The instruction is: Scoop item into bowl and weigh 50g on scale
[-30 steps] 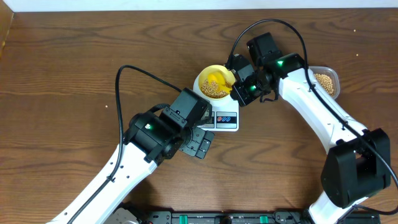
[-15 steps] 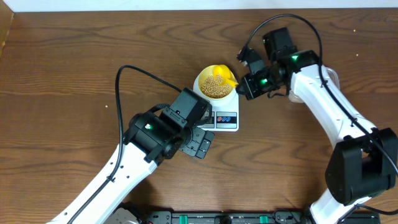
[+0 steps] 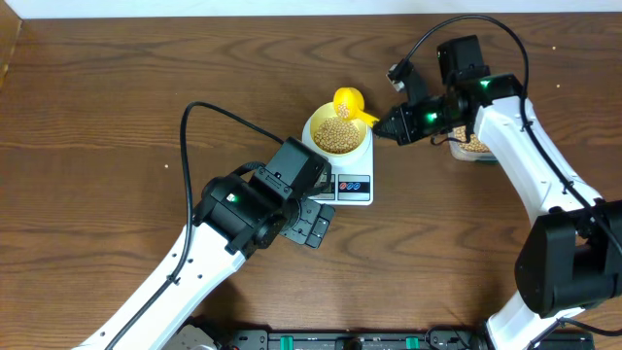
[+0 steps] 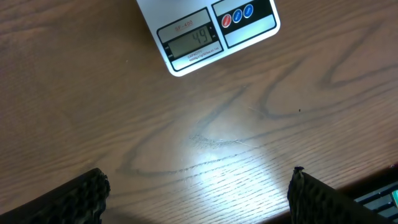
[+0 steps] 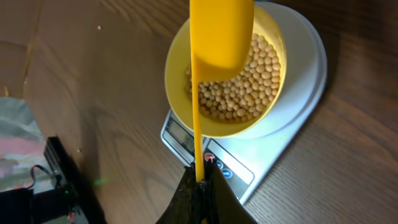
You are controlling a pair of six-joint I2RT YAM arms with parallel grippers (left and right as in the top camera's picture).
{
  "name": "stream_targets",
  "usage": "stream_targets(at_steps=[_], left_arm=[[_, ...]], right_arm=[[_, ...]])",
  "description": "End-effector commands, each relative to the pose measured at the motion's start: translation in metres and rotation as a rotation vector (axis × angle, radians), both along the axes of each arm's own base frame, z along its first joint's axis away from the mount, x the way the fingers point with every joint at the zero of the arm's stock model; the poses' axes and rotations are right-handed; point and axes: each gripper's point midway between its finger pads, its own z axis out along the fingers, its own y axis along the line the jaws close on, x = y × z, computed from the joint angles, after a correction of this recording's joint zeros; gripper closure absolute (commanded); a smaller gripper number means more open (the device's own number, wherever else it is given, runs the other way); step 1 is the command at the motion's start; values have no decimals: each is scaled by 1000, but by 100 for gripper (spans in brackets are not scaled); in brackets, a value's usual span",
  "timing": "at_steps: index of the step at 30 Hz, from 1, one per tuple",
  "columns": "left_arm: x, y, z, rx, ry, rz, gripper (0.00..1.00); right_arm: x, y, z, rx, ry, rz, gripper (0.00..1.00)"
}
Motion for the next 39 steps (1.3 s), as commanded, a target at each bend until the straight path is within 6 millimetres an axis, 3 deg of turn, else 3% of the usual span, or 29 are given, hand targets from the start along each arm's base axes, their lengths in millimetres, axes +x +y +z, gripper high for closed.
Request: stream_targets(at_steps=[1,13,32,39], left_arm=[[4,-1,9,-7,-30,-3,6],[4,-1,9,-7,-30,-3,6],[4,-1,9,-7,-30,-3,6],[4,-1,9,-7,-30,-2,6]], right_arm=[[10,5,28,57,-55,12,99],[11,5,67,60,-71,13,99],[-21,3,60,33,32,76,99],[-29,4,49,-58,16,120,99]])
